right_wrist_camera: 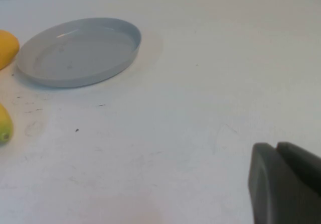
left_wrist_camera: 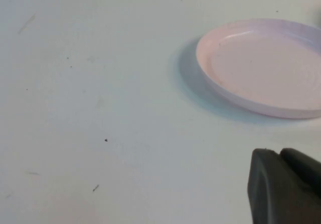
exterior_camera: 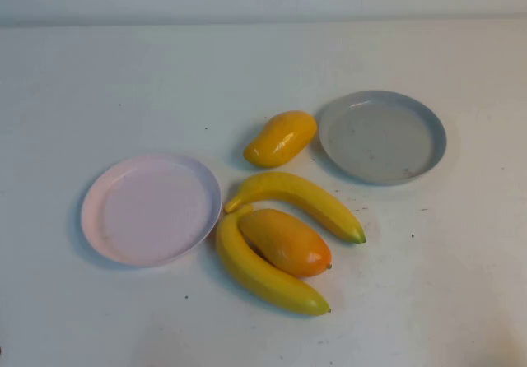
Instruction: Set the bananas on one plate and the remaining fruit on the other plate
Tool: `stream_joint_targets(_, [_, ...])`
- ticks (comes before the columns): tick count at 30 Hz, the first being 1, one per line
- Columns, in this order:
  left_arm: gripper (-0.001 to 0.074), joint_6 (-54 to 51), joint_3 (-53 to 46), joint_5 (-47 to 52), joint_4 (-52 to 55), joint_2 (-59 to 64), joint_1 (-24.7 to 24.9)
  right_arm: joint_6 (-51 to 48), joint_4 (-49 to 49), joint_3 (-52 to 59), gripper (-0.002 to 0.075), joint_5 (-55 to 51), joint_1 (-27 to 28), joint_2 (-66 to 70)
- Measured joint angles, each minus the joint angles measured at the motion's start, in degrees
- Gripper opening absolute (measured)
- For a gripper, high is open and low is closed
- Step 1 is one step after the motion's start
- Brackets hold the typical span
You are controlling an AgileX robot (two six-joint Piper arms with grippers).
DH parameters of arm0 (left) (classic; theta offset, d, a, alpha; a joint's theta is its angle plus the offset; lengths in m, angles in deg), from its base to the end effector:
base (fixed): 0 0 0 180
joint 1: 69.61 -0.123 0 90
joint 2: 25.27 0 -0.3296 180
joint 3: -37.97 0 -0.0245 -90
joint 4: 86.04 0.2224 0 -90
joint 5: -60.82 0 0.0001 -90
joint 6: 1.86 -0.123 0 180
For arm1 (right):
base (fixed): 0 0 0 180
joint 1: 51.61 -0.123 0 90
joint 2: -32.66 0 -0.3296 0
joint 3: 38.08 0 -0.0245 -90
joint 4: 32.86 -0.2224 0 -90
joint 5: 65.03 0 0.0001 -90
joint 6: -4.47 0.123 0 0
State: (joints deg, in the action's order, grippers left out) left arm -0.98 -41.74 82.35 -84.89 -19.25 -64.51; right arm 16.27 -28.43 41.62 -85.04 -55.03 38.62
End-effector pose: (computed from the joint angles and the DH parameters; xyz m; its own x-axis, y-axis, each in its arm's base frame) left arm 0.0096 0.0001 0.1620 -0.2952 0.0297 -0.9550 0.0829 0.9965 0.0053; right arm 0.0107 -0.0026 0.1653 -0.2709 0.1169 -0.9555 0.0018 0.9927 0.1209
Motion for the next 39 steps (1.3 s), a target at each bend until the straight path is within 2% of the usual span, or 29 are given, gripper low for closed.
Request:
stream_joint_targets(16, [-0.0004, 0.0, 0.0, -0.48, -1.47, 0.0, 0.0, 0.0, 0.0, 0.0, -0.0015, 0.0, 0.0, 0.0])
stream_joint_targets(27, [-0.0004, 0.46, 0.0, -5.21, -19.58, 0.0, 0.0, 0.0, 0.0, 0.0, -0.0016, 0.0, 0.0, 0.0])
stream_joint_targets(39, [-0.0004, 1.97, 0.0, -10.77, -33.13, 0.0, 0.0, 0.0, 0.0, 0.0, -0.0016, 0.0, 0.0, 0.0])
